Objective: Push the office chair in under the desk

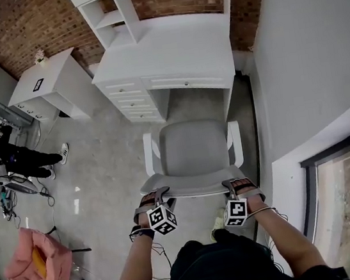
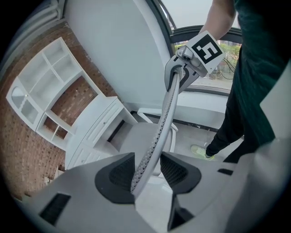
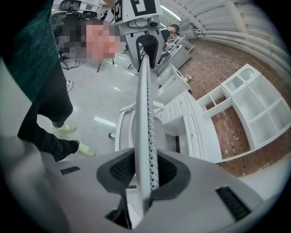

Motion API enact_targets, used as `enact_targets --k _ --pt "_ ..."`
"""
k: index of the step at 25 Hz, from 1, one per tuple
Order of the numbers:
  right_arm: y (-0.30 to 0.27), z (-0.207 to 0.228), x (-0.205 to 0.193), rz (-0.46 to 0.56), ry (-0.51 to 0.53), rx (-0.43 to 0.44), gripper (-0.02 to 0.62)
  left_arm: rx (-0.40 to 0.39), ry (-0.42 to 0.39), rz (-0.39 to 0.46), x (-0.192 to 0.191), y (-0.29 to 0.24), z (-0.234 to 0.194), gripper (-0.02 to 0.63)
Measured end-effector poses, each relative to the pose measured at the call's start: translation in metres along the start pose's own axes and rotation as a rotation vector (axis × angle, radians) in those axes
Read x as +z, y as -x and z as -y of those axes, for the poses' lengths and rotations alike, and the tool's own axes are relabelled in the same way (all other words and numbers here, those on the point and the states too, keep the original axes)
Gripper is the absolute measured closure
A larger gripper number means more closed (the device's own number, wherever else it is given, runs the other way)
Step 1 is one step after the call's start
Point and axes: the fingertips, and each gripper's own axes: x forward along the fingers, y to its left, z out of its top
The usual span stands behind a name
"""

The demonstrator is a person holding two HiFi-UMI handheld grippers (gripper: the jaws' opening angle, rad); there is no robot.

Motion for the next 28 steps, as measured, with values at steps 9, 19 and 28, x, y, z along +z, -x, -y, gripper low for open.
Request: enact_targets --k 9,19,28 --pt "-0.032 0.045 -0.003 -0.013 0.014 -0.015 0.525 0.005 -0.020 -0.019 0.005 -0.027 -0.048 0.436" --pt "-0.067 0.094 -0.001 -0.041 -0.024 -0.021 0.528 -0.013 -0.035 -0.008 0.010 -0.063 -0.112 0.430" --pt "-0.099 0.143 0.003 -0.074 -0.073 -0.025 0.532 -0.047 -0.095 -0.003 0.016 -0.094 -0.176 0.430"
